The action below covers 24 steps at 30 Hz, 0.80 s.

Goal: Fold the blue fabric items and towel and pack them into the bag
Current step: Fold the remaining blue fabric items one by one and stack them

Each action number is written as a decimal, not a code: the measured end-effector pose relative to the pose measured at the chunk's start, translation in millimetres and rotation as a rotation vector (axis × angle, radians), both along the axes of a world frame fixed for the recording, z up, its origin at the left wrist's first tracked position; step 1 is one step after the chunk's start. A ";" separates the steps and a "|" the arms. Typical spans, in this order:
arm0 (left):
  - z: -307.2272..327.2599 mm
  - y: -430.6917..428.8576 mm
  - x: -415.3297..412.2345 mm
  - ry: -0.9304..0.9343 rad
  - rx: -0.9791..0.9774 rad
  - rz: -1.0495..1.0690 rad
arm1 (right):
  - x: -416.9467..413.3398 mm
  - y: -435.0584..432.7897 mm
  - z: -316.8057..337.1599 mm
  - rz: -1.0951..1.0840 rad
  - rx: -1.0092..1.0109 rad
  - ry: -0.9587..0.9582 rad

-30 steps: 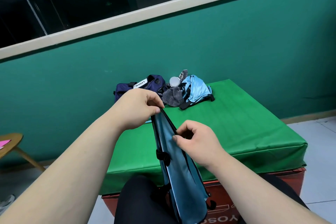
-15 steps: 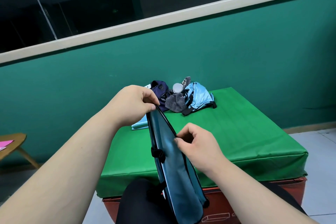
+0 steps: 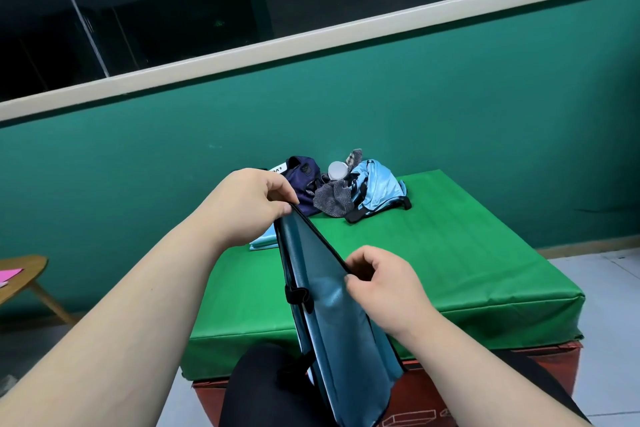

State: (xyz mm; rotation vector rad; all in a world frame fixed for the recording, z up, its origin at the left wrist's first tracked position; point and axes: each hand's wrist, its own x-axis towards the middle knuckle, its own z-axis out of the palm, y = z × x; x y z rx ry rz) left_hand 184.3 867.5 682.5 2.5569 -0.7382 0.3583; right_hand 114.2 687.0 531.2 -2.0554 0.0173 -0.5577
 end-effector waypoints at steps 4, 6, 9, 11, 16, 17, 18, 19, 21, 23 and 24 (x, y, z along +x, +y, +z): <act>-3.0 0.7 0.6 0.003 0.011 0.012 | 1.4 -5.2 -4.3 -0.088 -0.009 0.010; -4.8 1.6 1.7 0.005 0.011 0.019 | 1.5 -9.3 -6.5 -0.117 -0.012 0.023; -8.1 2.9 4.3 0.014 0.002 0.030 | 0.5 -16.8 -11.2 -0.141 -0.017 0.063; -10.6 3.7 5.8 0.018 -0.007 0.037 | -0.2 -20.8 -13.8 -0.152 0.007 0.077; -17.2 3.2 9.3 0.008 -0.002 0.060 | -1.6 -26.7 -14.6 -0.160 -0.012 0.065; -18.2 3.4 10.3 0.000 -0.006 0.069 | -1.7 -28.1 -14.5 -0.155 -0.040 0.061; -19.0 3.9 11.5 -0.009 -0.013 0.081 | -1.6 -29.8 -14.6 -0.151 -0.066 0.058; -19.7 4.8 13.0 -0.014 -0.024 0.092 | -1.4 -32.1 -15.5 -0.151 -0.086 0.057; -21.1 6.7 15.7 -0.014 -0.047 0.111 | -0.5 -37.0 -18.2 -0.168 -0.125 0.054; -23.0 8.3 18.0 -0.007 -0.076 0.123 | 0.3 -41.5 -21.1 -0.196 -0.152 0.038; -24.2 8.5 19.0 -0.003 -0.091 0.128 | 0.3 -43.2 -21.5 -0.212 -0.146 0.031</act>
